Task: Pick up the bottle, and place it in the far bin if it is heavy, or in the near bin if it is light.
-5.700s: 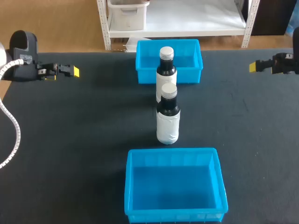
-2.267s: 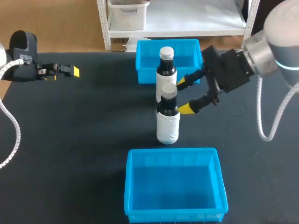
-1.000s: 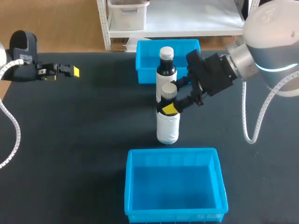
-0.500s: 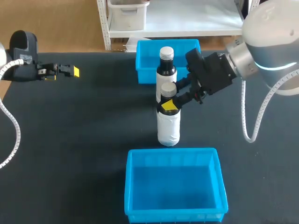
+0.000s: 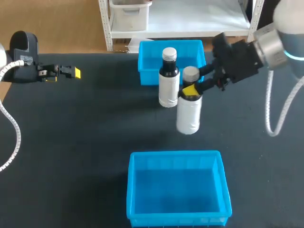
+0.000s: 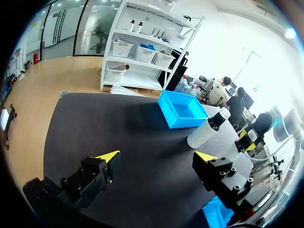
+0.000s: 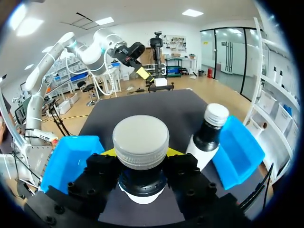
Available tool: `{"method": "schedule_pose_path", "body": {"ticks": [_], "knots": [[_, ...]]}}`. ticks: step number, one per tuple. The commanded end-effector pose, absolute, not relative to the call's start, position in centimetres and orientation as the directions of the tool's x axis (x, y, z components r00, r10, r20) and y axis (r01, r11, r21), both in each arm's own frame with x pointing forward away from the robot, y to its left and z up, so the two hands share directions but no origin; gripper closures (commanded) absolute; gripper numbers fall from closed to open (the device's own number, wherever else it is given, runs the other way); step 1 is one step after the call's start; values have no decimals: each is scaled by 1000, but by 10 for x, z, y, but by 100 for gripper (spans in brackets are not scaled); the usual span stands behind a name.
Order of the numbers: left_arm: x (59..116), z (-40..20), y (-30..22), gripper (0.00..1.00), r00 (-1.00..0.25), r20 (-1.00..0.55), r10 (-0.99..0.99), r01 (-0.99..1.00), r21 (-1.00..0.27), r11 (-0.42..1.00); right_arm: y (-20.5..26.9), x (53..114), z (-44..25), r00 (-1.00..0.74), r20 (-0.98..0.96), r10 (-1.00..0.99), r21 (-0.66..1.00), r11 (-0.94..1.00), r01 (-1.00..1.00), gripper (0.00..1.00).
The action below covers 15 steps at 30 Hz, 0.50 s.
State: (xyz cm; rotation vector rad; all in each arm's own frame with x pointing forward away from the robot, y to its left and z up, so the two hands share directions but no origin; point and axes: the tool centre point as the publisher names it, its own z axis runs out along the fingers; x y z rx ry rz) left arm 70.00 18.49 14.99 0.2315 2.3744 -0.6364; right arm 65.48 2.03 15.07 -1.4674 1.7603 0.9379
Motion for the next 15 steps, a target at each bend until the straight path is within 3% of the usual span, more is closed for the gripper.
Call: {"method": "schedule_pose_path", "body": {"ticks": [1,2,3,15], "knots": [[700,150,185,0,-767,-642,0,321,-383,866,-7,648,164,-176,-834,-524,106,161,-981,92],[700,150,185,0,-767,-642,0,321,-383,866,-13,650,167,-180,-832,-524,103,173,-980,99],[700,150,185,0,-767,-642,0,321,-383,866,-18,651,169,-182,-831,-526,98,185,-978,100],[700,150,185,0,-767,-642,0,321,-383,866,-57,637,213,-175,-838,-516,86,192,-978,100]]}}
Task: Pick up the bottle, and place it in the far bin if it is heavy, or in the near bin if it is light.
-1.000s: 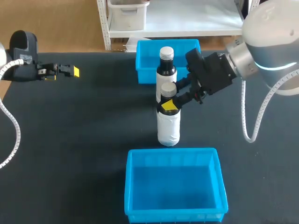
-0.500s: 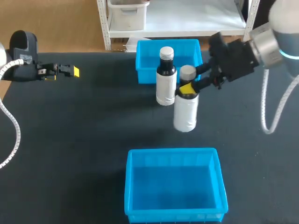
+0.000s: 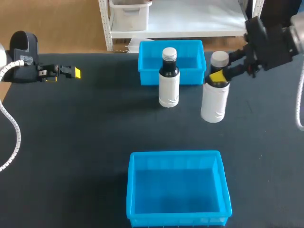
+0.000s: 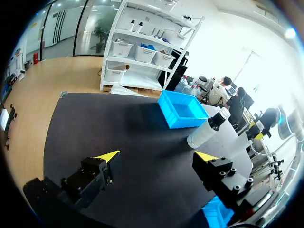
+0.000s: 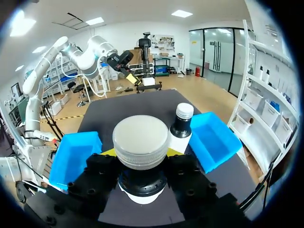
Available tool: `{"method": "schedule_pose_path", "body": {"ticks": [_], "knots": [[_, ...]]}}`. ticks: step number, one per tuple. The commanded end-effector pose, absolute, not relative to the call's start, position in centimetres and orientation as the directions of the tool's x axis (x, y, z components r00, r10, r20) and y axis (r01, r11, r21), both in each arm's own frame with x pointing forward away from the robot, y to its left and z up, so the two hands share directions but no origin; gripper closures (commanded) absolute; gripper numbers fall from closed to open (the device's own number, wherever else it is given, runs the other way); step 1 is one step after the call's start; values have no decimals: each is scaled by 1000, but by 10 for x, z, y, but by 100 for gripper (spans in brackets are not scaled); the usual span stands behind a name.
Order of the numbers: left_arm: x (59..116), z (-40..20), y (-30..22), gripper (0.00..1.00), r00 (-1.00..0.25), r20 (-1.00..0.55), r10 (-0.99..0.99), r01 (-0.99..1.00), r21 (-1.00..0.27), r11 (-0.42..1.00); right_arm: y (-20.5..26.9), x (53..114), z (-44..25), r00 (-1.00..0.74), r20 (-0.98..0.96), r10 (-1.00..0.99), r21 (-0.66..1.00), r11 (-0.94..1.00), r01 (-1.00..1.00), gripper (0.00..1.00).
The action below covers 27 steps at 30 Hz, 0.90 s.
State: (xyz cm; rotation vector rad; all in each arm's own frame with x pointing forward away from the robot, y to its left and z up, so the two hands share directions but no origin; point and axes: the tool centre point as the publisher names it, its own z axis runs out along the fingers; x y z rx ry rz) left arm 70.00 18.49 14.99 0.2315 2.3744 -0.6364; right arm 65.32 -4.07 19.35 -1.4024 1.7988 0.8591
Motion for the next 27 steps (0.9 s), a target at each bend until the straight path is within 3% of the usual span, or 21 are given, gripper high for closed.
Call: {"method": "schedule_pose_path", "body": {"ticks": [1,14,27], "knots": [[700,150,185,0,-767,-642,0,321,-383,866,-59,632,219,-171,-841,-513,88,181,-980,100],[700,150,185,0,-767,-642,0,321,-383,866,-23,566,261,-11,-860,-510,58,-78,-995,100],[700,150,185,0,-767,-642,0,321,-383,866,38,513,248,39,-891,-453,110,-298,-948,100]]}}
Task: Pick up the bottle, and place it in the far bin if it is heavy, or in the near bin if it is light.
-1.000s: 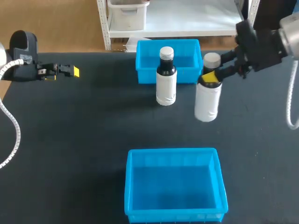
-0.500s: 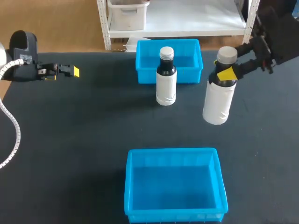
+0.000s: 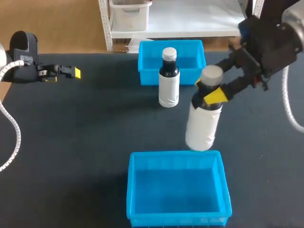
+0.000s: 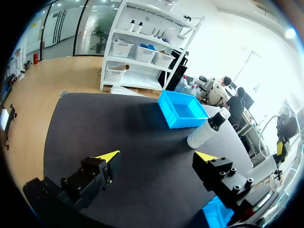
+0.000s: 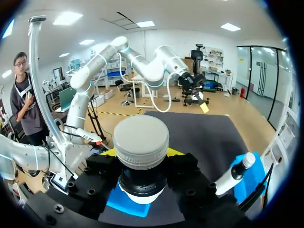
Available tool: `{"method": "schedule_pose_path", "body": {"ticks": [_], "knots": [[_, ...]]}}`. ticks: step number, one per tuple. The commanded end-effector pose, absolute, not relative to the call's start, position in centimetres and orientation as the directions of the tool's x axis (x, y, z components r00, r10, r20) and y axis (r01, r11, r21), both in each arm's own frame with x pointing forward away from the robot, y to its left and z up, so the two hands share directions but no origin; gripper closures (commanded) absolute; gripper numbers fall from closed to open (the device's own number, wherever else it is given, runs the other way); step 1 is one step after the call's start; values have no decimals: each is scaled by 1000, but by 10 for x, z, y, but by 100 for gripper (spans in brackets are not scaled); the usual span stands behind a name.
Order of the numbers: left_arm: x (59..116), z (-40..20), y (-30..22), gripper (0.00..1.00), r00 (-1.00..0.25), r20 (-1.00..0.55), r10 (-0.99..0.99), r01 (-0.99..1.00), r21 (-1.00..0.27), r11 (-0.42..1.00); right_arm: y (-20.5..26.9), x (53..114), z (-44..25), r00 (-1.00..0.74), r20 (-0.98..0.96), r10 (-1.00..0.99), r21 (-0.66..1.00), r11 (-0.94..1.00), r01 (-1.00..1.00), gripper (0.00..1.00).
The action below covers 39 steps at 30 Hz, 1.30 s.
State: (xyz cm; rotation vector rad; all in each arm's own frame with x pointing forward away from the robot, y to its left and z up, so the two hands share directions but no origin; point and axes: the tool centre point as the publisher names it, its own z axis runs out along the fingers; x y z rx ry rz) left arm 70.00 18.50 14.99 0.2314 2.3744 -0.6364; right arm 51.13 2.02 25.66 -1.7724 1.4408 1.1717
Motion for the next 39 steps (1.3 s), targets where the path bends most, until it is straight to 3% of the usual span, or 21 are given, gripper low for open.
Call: {"method": "schedule_pose_path", "body": {"ticks": [1,17,39], "knots": [[700,150,185,0,-767,-642,0,321,-383,866,42,510,247,43,-892,-450,110,-309,-945,100],[700,150,185,0,-767,-642,0,321,-383,866,106,461,206,101,-885,-454,122,-436,-891,100],[700,150,185,0,-767,-642,0,321,-383,866,122,447,152,142,-895,-422,97,-497,-862,100]]}}
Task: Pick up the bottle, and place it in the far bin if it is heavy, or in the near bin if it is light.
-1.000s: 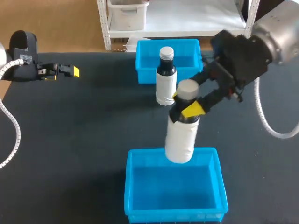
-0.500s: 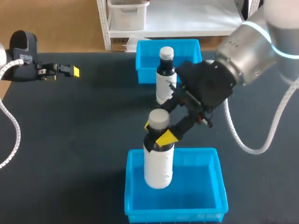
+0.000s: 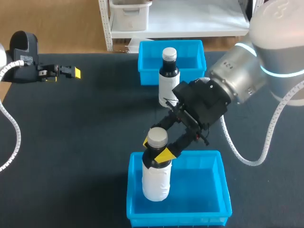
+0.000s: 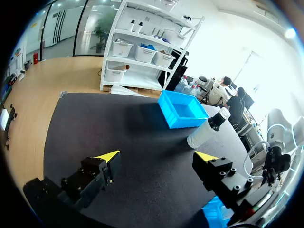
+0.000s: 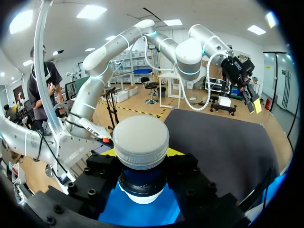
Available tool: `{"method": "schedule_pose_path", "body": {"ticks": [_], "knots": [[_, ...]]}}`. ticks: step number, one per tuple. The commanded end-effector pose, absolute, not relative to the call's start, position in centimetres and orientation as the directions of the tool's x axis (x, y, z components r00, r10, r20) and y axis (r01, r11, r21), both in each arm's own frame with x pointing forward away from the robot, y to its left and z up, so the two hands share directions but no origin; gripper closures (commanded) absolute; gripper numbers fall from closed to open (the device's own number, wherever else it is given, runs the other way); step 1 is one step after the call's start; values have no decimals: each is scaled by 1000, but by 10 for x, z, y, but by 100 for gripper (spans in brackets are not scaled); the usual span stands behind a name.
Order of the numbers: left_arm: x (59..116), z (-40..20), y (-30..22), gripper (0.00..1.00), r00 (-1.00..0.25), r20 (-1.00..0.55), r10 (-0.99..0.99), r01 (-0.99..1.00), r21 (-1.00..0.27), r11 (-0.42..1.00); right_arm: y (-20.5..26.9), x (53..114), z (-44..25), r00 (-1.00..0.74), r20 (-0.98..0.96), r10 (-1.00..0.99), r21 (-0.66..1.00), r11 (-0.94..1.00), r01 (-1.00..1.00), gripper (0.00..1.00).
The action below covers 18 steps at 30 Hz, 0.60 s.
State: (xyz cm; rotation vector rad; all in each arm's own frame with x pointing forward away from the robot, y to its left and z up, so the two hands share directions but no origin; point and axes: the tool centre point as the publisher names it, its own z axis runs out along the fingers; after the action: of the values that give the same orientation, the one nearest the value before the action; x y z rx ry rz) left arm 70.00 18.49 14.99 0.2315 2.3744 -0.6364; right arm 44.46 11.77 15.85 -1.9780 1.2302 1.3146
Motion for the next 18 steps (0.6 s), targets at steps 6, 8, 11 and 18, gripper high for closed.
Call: {"method": "schedule_pose_path", "body": {"ticks": [6,8,11,18], "knots": [[700,150,185,0,-767,-642,0,321,-383,866,124,448,144,149,-891,-428,100,-506,-857,85],[700,150,185,0,-767,-642,0,321,-383,866,124,449,143,151,-891,-427,98,-508,-856,66],[700,150,185,0,-767,-642,0,321,-383,866,124,449,142,152,-892,-426,98,-510,-855,51],[700,150,185,0,-767,-642,0,321,-383,866,119,453,141,144,-891,-430,106,-505,-856,0]]}}
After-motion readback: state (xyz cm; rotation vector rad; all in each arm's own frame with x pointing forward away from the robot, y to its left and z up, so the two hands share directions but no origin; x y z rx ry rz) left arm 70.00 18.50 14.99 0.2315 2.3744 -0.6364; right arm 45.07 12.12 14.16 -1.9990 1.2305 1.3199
